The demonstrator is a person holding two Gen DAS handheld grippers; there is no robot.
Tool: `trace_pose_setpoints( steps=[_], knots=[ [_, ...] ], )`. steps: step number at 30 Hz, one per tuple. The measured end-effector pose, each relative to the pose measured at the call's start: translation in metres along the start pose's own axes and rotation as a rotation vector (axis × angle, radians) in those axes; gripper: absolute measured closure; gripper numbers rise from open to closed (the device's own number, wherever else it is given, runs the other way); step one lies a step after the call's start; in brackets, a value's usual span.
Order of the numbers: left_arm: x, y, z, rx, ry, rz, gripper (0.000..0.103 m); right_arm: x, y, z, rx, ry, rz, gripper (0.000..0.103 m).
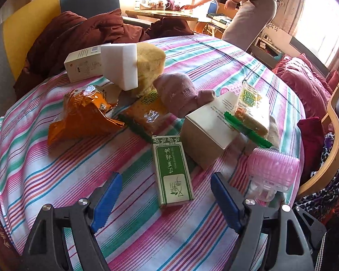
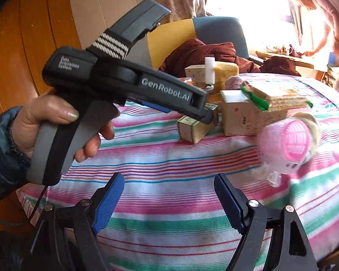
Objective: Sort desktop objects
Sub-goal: 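Grasp the green tea box with the left tool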
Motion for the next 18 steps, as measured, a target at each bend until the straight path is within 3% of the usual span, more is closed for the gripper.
trace_pose_setpoints(
  steps=[2,3,11,18],
  knots=[
    [0.000,0.000,0.004,-0.008,0.002,0.002,0.026,-0.002,-0.006,-0.005,0.011,-0.013,0.011,0.020],
    [0.001,0.000,0.006,-0.009,0.007,0.000,0.037,-0.004,-0.009,-0.008,0.017,-0.020,0.017,0.020],
    [0.015,0.006,0.019,-0.024,0.027,-0.020,0.071,-0.015,-0.042,-0.027,0.061,-0.051,0.101,0.021],
    [0.037,0.023,-0.009,-0.044,-0.046,-0.092,0.071,-0.035,-0.061,-0.051,0.042,-0.101,0.182,0.021]
  ],
)
Point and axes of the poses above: each gripper's, at about its wrist camera, not at the fingertips, and z roughly the way its jaws point, y to its left, x to its underside, the point moved 9 cm from there along z, roughly the way its jaws point, and after that the axes turned 3 degrees about x, right-handed, at the moved point
